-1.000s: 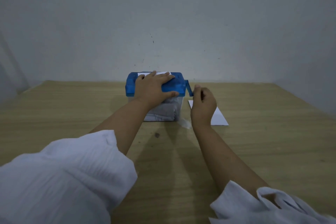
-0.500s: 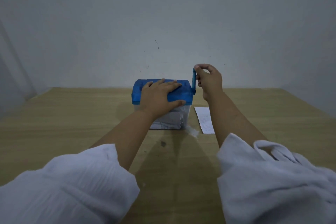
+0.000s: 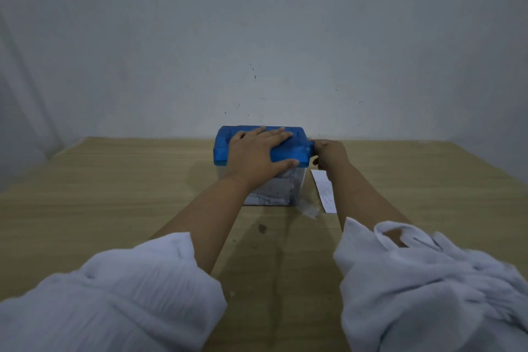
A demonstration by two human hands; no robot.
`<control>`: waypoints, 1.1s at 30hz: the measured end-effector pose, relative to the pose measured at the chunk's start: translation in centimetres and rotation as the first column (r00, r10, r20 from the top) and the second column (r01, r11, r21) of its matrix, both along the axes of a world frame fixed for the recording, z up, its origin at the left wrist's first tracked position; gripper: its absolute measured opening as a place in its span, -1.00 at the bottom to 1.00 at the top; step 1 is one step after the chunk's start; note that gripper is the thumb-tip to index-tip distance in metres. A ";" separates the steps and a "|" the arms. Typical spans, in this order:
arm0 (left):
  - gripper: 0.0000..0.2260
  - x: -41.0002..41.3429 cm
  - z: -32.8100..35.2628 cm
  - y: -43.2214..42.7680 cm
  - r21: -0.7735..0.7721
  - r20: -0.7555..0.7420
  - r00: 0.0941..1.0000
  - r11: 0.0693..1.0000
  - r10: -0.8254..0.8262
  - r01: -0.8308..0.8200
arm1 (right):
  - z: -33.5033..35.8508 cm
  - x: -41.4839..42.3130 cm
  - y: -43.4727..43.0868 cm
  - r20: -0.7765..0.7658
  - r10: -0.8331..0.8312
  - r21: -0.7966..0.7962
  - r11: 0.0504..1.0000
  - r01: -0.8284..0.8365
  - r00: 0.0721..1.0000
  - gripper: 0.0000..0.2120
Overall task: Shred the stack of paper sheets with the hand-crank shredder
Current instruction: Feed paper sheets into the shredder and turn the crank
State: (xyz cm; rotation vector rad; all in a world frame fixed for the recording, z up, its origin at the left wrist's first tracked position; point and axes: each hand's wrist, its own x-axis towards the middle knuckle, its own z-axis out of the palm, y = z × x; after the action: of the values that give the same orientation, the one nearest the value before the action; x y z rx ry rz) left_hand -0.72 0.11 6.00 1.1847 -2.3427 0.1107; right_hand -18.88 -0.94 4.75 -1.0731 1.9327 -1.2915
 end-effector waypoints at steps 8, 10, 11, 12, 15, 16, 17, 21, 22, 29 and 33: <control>-0.45 -0.3 0.0 -0.1 -0.011 0.016 0.999 0.999 0.040 -0.040 | -4.6 0.7 2.5 0.025 -0.012 -0.160 0.987 0.016 1.000 -0.76; -0.44 -0.4 0.1 -0.2 -0.002 0.016 0.998 0.998 0.055 -0.055 | -4.9 0.8 3.3 0.010 -0.004 -0.168 0.986 0.006 1.000 -0.76; -0.44 -0.4 0.1 -0.2 -0.003 0.019 0.998 0.998 0.059 -0.059 | -5.0 0.8 3.7 0.008 -0.001 -0.173 0.985 0.003 1.000 -0.75; -0.44 -0.5 0.1 -0.2 -0.004 0.018 0.998 0.998 0.060 -0.060 | -4.9 0.8 4.1 0.011 0.000 -0.185 0.983 0.002 1.000 -0.72; -0.44 -0.6 0.1 -0.3 0.000 0.020 0.997 0.998 0.068 -0.068 | -4.9 1.0 5.3 0.011 -0.003 -0.273 0.962 0.005 1.000 -0.66; -0.44 -0.6 0.1 -0.3 0.000 0.021 0.997 0.998 0.070 -0.070 | -4.9 1.0 5.7 0.007 -0.003 -0.305 0.952 0.005 1.000 -0.67; -0.44 -0.7 0.1 -0.3 0.000 0.021 0.997 0.998 0.069 -0.069 | -4.8 0.9 6.1 0.010 0.001 -0.337 0.941 0.002 1.000 -0.68; -0.45 -0.5 0.0 -0.3 -0.006 0.023 0.998 0.998 0.056 -0.056 | -4.7 0.7 6.3 -0.130 0.015 -0.343 0.937 -0.059 0.991 -0.67; -0.45 -0.6 0.0 -0.3 -0.020 0.031 0.998 0.998 0.059 -0.058 | -4.8 0.7 6.0 -0.176 0.010 -0.317 0.946 -0.067 0.984 -0.67; -0.42 -0.9 -3.4 1.2 -0.209 0.048 0.989 0.970 0.140 -0.127 | -5.1 0.3 5.3 -0.223 0.031 -0.224 0.971 -0.082 0.974 -0.68; -0.45 -0.5 -5.6 2.8 -0.304 -0.041 0.997 0.951 -0.068 0.053 | -6.1 -2.7 6.7 -0.203 -0.196 -0.311 0.942 0.127 0.959 -0.66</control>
State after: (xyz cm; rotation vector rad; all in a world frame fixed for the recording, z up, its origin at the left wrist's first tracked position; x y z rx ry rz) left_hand -1.24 2.92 0.41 0.9533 -2.2169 0.3987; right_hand -21.61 5.74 -1.37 -1.2800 2.0792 -1.6514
